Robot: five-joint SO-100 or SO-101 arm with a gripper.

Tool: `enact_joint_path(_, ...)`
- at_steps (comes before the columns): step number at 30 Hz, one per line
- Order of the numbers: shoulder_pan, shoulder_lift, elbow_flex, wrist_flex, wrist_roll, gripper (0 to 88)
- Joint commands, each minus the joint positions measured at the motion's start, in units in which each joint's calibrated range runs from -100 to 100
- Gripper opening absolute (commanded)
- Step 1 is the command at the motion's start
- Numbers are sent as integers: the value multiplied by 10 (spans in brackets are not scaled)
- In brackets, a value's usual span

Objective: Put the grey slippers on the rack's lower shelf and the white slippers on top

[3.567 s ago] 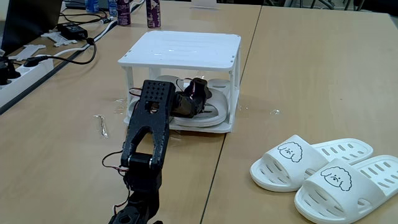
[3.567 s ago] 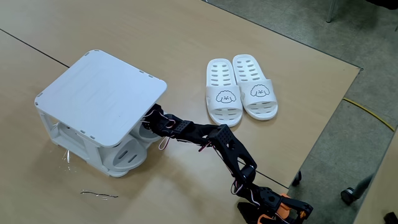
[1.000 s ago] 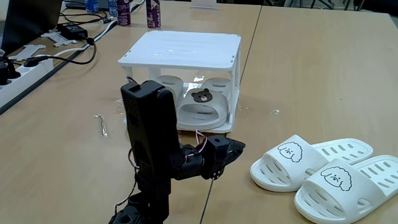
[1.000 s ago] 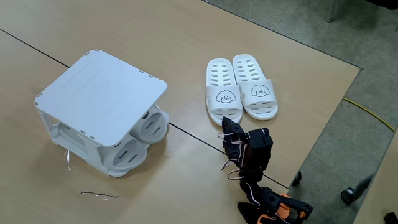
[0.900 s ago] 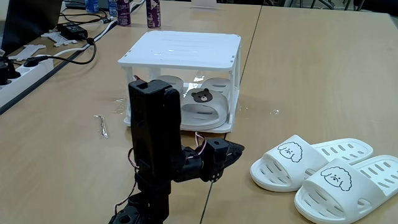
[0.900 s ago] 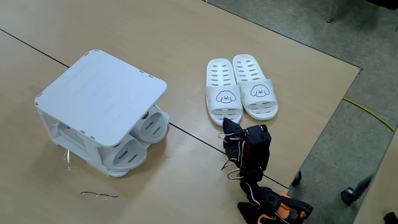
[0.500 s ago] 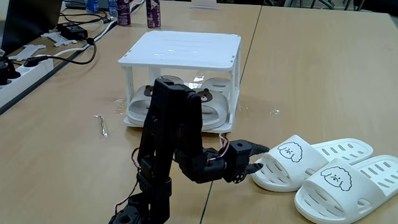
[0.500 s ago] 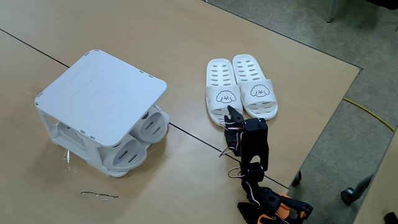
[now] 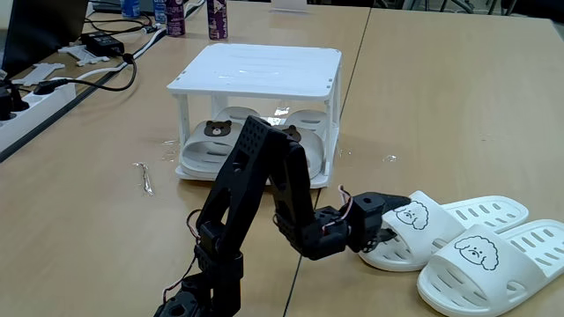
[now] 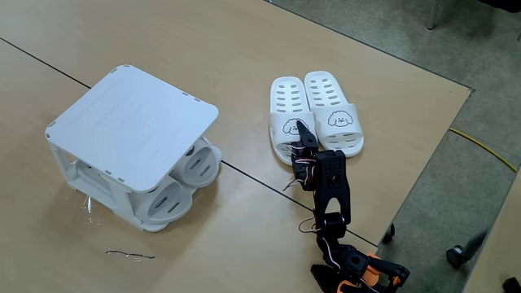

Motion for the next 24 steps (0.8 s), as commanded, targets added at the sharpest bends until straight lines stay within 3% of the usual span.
enact_joint_path(1, 4, 35, -103, -6, 4, 269)
enact_joint_path(8, 4, 127, -240, -4, 4, 253)
enact_joint_path(12, 4, 130, -248, 7, 4, 3)
enact_joint_path(17, 4, 75, -245, 29, 4, 7)
enact_joint_path(24, 33, -172, -292, 298, 4, 7)
